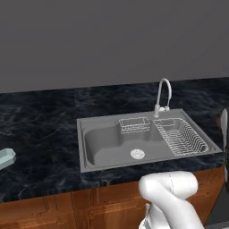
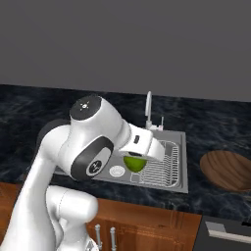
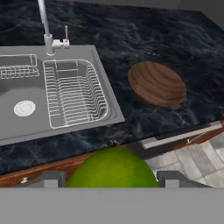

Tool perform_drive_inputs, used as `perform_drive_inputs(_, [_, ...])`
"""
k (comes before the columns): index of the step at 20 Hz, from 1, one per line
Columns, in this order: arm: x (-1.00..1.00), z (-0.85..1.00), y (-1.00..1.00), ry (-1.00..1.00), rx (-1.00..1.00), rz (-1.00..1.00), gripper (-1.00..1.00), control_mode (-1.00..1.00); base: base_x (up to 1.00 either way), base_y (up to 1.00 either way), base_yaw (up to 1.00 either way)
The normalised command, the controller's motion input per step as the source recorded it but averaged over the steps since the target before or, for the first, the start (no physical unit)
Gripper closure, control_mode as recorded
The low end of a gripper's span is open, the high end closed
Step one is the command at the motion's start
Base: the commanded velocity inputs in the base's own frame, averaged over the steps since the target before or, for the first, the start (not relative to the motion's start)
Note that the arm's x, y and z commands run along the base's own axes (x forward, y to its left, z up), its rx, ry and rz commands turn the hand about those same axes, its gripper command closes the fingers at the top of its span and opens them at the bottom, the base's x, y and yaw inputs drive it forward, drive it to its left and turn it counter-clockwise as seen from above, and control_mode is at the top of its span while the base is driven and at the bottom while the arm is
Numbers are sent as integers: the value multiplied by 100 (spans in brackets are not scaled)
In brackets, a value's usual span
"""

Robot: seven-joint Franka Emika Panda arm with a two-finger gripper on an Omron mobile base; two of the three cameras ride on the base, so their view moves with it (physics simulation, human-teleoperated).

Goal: Pick the lime from the sink and place it in the bowl. Then pick the bowl and place it in the microwave. Then close the microwave door and press the start button.

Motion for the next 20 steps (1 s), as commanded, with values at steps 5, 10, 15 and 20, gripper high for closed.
perform_drive_inputs(5, [46, -22, -100, 2, 0, 0, 100, -100, 0, 0, 0])
perform_drive_inputs(10, [48, -34, -93, 5, 0, 0, 100, -100, 0, 0, 0])
perform_drive_inputs(15, [58, -66, -49, 13, -2, 1, 100, -100, 0, 0, 0])
perform_drive_inputs(20, [56, -48, -31, 6, -3, 2, 100, -100, 0, 0, 0])
